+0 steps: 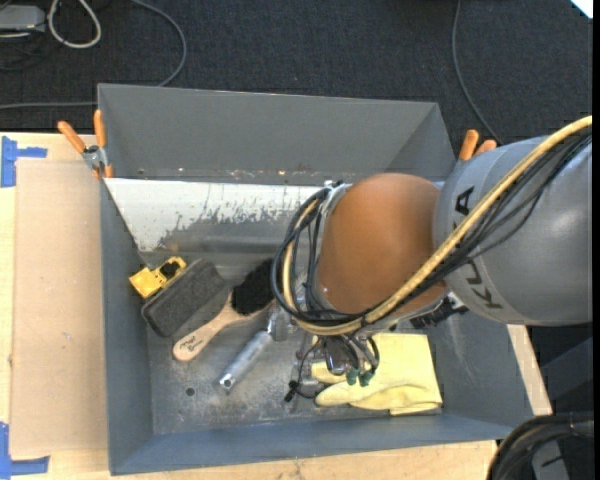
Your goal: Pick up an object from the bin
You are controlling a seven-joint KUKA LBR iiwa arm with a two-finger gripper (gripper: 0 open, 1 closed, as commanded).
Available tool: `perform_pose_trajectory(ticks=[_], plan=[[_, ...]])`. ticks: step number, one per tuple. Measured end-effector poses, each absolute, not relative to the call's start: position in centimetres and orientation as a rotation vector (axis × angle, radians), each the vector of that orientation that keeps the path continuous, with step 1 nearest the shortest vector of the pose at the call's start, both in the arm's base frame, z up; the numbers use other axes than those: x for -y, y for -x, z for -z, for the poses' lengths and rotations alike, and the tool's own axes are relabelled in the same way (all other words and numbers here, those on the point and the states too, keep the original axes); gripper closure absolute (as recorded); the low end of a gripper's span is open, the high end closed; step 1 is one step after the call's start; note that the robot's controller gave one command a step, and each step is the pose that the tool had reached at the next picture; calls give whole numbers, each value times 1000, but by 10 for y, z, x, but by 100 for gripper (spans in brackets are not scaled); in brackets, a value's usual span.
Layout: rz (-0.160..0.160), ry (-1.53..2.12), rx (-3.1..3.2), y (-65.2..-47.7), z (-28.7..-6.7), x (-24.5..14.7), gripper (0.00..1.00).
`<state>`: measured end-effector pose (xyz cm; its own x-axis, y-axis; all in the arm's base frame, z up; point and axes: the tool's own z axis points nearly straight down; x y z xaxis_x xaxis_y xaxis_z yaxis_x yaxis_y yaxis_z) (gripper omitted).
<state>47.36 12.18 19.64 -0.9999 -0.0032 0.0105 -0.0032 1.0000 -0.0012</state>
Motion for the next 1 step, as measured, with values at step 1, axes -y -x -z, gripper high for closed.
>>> perform_pose_trajectory(ticks=[1], plan=[[0,4,3139,-475,-201,-121,0]])
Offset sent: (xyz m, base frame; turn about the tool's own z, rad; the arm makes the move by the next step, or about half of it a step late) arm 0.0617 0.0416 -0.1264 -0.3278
